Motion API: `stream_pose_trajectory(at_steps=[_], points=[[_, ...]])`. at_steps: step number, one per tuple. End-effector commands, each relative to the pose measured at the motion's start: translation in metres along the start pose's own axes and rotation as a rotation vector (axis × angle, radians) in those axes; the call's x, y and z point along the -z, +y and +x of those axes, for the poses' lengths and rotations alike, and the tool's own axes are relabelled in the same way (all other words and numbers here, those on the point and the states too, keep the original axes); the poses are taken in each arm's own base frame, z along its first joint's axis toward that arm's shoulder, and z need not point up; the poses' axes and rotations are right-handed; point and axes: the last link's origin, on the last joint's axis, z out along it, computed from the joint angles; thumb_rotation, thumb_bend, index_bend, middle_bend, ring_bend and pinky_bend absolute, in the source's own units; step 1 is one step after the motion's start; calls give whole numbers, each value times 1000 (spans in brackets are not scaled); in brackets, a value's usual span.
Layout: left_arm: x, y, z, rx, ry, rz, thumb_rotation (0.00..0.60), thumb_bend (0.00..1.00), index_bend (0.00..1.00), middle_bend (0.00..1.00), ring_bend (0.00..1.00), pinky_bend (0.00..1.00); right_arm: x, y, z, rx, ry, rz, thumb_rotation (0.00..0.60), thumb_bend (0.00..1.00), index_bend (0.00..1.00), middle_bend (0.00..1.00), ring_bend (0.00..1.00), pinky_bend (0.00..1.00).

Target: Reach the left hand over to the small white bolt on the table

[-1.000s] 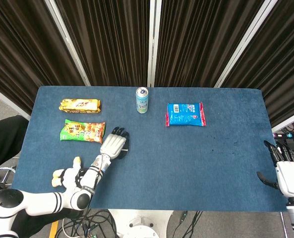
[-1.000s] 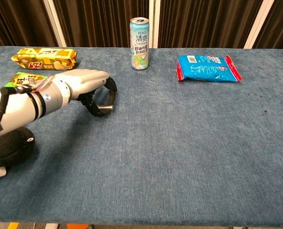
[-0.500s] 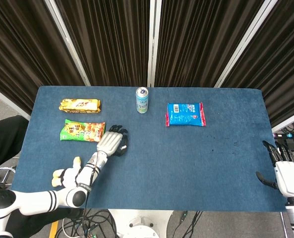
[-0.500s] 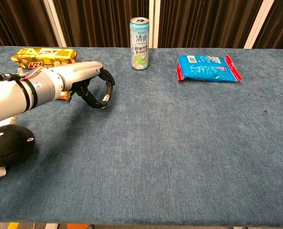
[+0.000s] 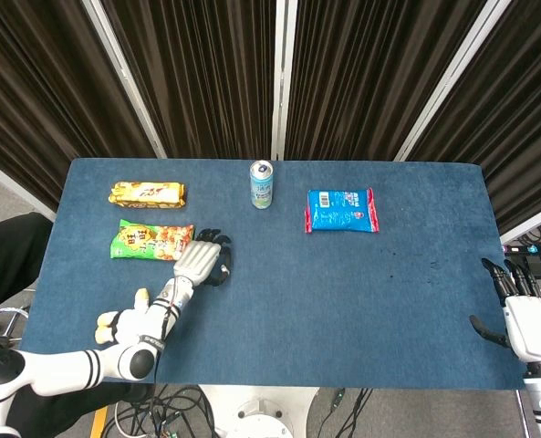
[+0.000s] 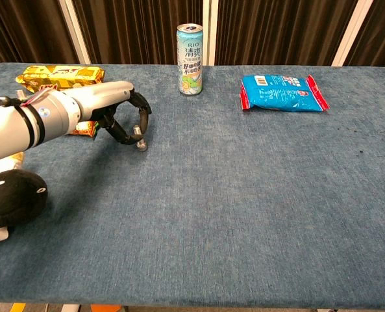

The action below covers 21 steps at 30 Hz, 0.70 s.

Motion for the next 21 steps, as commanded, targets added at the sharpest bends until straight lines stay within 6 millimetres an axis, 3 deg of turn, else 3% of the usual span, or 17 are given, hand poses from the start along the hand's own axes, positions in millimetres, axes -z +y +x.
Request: stream_pose_trajectory(at_steps=[1,10,14,17,21], points=[[1,-1,-1,-7,-5,1,592,383,490,180,34,0,0,0,0,0,0,-1,600,136,64,150,0,0],[6,4,1,-31,-19,-39,546,382,329,162,34,0,1,0,1,1,4,-1,600,137,63,150,0,0],[18,4,18,-39,24,-69,551,373,241,155,34,0,0,0,3,4,5,0,600,137,63,150,0,0],[35,-14,46,-50,98,-45,595,289,231,154,34,0,-2,2,5,13,0,5,600,137,63,150,0,0],[67,-57,86,-81,257,67,600,157,233,154,34,0,-7,5,8,17,-7,8,600,136,64,149,0,0]])
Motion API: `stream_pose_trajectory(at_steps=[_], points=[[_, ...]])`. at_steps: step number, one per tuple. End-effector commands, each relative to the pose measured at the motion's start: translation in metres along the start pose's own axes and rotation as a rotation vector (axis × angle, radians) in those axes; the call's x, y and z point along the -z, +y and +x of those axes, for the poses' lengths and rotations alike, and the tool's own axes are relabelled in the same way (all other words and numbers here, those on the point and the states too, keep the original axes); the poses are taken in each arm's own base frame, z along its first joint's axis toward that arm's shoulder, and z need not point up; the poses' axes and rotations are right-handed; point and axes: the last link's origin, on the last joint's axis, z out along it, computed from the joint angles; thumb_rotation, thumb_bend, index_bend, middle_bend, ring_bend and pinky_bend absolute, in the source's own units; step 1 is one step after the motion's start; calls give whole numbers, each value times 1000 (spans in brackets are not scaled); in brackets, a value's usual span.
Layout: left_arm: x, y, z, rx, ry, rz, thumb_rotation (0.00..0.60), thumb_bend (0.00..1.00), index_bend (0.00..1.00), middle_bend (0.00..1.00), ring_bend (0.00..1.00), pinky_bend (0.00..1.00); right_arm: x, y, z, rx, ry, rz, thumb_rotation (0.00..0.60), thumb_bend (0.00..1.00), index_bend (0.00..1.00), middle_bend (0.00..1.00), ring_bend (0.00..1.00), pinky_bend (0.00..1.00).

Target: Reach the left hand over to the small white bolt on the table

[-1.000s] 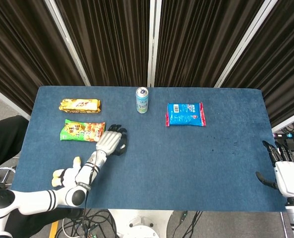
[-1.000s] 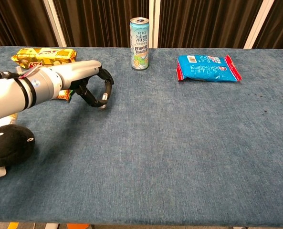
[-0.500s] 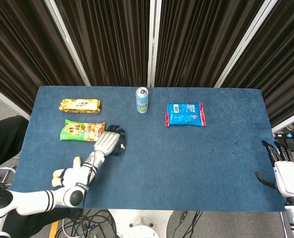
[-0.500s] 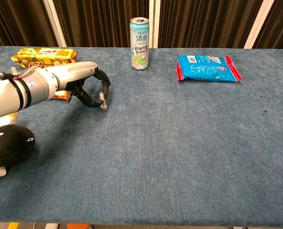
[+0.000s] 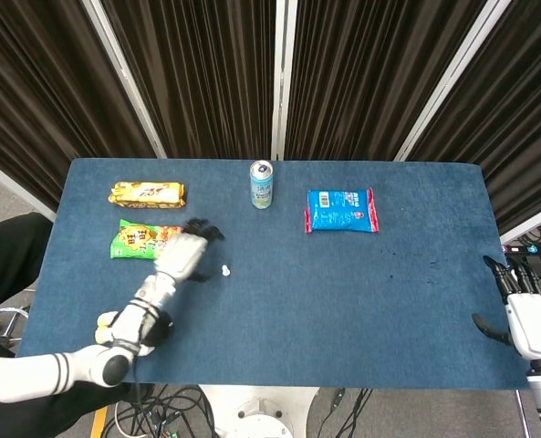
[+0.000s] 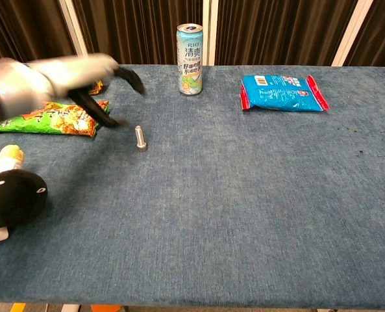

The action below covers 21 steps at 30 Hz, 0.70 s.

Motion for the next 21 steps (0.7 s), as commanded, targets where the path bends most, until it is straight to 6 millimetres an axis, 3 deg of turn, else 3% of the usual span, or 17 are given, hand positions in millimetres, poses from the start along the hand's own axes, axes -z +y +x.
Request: stream_pose_trajectory(at_steps=[1,6,10,15,21], points=[[36,-47,41,-23,161,117,600,132,236,154,34,0,-3,2,1,-1,-4,3,600,136,64,149,0,0],[86,-98,61,-60,265,237,600,42,245,155,34,0,-8,3,0,-17,-11,15,600,137,64,149,0,0],[130,-122,60,-60,288,278,600,38,251,155,34,0,-8,3,0,-31,-3,22,600,136,64,149,0,0],[182,-135,56,-55,316,332,600,39,254,155,34,0,-4,0,1,-49,9,36,600,137,64,150,0,0],[225,-131,45,-41,328,373,600,38,254,155,34,0,0,-4,-1,-55,10,45,600,143,64,149,0,0]])
